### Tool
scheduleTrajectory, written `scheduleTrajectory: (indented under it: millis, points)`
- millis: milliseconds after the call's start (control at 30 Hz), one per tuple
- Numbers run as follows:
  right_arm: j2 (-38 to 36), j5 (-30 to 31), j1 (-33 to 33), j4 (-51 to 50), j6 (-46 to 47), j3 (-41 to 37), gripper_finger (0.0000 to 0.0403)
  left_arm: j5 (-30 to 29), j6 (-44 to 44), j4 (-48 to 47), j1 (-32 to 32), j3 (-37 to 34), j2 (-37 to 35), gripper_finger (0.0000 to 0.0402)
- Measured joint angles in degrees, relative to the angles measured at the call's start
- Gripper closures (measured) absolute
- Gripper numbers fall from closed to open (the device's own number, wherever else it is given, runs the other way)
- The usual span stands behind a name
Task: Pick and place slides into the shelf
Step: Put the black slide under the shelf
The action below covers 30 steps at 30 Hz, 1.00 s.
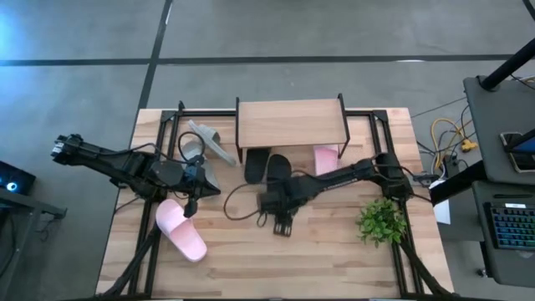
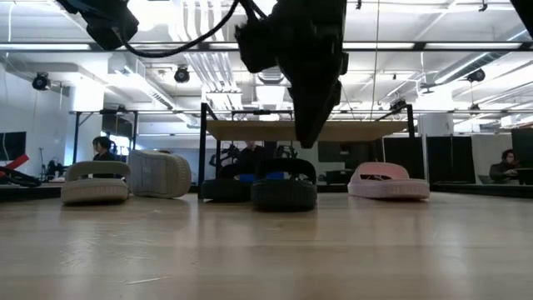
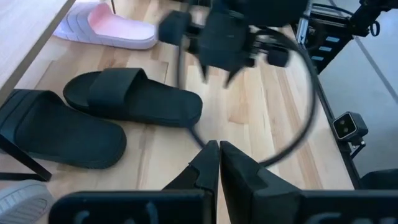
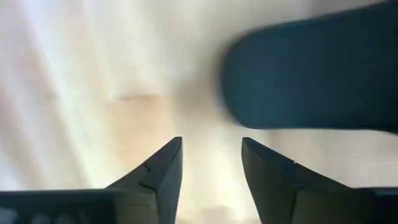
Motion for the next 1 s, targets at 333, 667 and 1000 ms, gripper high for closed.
scheduleTrajectory:
  millis: [333,667,1000]
  points:
    - [0.24,9.57,4.09,15.37,12.37,-6.77,0.038,0.0,0.04,-2.17,0.0,-0.71,0.24,0.0402]
    - [0.24,8.4,-0.38,15.99,11.82,-12.62,0.039,0.0,1.97,-2.64,0.0,-0.77,0.26,0.0402]
    - [0.24,15.31,-5.84,15.71,8.37,-12.11,0.039,0.0,3.02,-2.57,0.0,-0.77,0.37,0.0402]
